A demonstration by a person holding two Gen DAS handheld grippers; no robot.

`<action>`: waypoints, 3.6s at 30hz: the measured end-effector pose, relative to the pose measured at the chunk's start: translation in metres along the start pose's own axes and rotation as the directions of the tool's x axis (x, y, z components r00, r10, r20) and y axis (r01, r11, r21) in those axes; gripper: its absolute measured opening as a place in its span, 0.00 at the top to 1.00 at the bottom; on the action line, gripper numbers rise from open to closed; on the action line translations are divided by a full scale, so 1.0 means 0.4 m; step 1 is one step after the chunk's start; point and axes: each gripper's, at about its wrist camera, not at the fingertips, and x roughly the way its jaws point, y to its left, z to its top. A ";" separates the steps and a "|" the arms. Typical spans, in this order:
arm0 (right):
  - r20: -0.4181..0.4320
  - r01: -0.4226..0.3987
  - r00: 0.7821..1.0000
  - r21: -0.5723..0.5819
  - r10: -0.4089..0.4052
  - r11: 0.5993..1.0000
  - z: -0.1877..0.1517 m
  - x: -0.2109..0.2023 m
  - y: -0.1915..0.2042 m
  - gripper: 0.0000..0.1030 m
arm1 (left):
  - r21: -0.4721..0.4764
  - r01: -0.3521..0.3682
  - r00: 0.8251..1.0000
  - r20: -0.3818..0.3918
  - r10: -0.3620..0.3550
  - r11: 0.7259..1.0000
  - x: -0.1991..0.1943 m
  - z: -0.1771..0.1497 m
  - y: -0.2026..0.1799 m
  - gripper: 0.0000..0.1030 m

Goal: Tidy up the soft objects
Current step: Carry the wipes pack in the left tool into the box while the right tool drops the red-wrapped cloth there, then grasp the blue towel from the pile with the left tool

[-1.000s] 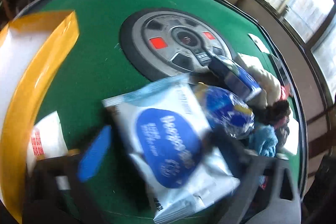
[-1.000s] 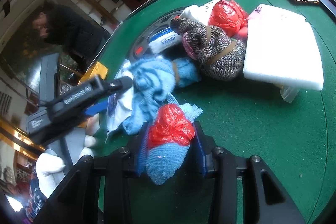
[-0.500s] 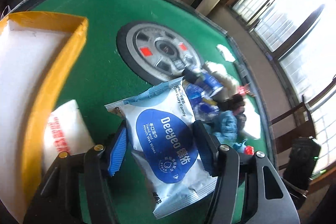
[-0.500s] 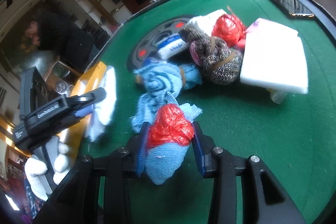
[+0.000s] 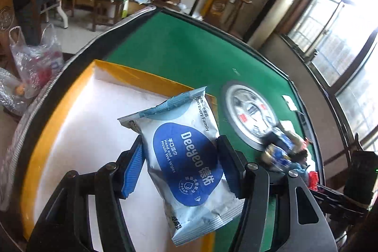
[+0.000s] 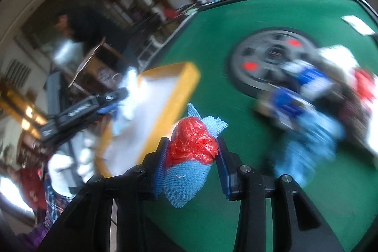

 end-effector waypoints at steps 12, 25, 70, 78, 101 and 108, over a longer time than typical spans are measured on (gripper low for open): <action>-0.134 0.132 0.980 -0.099 -0.145 0.986 0.223 0.426 0.159 0.65 | -0.078 -0.001 0.998 -0.058 -0.003 0.997 0.178 0.047 0.108 0.41; -0.097 0.056 0.994 -0.020 -0.058 0.998 0.208 0.458 0.138 0.44 | -0.244 0.039 0.988 0.152 -0.002 0.969 0.009 -0.072 0.110 0.39; 0.527 0.492 0.747 -0.028 -0.406 0.870 0.025 -0.064 0.035 0.20 | -0.070 -0.057 0.945 0.319 0.077 0.996 -0.168 -0.197 -0.196 0.29; 0.532 0.596 0.656 0.070 -0.535 0.800 0.004 -0.174 -0.145 0.20 | -0.040 -0.039 0.985 0.168 0.046 0.998 -0.044 -0.233 -0.302 0.29; 0.435 0.159 0.834 0.402 -0.341 0.902 -0.048 -0.275 -0.455 0.20 | 0.501 -0.257 0.966 0.112 0.232 0.826 0.268 -0.394 -0.732 0.29; 0.373 0.142 0.869 0.440 -0.325 0.886 -0.045 -0.240 -0.493 0.20 | 0.633 -0.172 0.978 0.017 0.209 0.755 0.291 -0.427 -0.735 0.67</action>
